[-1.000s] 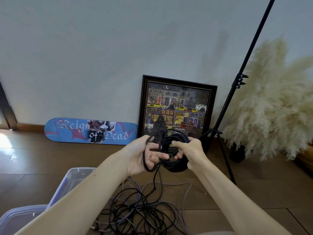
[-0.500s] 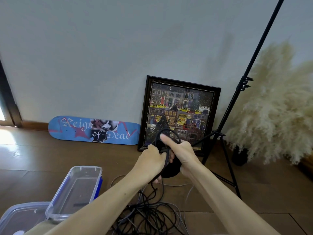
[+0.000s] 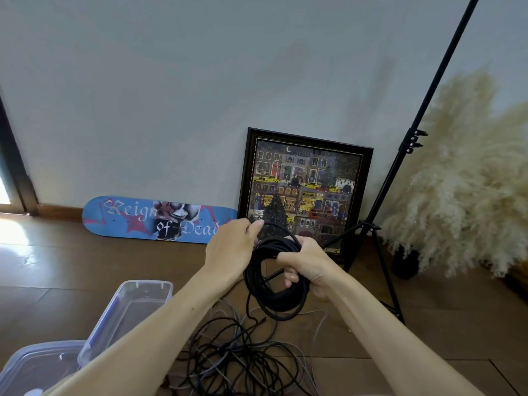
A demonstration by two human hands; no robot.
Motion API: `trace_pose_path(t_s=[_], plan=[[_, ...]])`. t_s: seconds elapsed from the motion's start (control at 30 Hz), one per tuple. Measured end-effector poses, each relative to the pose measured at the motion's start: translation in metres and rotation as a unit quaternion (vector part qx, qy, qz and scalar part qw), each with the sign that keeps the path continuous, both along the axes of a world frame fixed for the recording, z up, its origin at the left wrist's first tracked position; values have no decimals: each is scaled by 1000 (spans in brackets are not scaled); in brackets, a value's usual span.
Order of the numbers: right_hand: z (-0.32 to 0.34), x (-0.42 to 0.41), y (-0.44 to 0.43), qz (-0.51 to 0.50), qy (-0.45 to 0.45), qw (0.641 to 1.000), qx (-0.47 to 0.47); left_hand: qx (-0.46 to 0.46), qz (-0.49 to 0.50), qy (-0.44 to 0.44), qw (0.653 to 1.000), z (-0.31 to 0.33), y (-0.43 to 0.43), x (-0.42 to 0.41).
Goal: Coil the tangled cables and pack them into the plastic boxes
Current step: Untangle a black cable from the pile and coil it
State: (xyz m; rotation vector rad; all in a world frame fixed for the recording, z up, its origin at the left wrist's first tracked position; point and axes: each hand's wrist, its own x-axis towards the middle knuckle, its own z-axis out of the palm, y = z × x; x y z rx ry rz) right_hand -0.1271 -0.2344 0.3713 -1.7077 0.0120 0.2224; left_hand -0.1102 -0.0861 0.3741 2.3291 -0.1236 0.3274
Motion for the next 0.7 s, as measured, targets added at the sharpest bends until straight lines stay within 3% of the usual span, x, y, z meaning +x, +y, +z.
trace_pose_path(t_s=[0.23, 0.47, 0.7], plan=[[7, 1, -6, 30, 15, 996, 78, -48, -112, -15, 992, 1, 17, 14], [18, 3, -11, -24, 36, 978, 202, -139, -200, -1, 970, -10, 13, 17], [23, 9, -21, -79, 47, 923, 373, -260, -159, -6, 952, -19, -9, 10]])
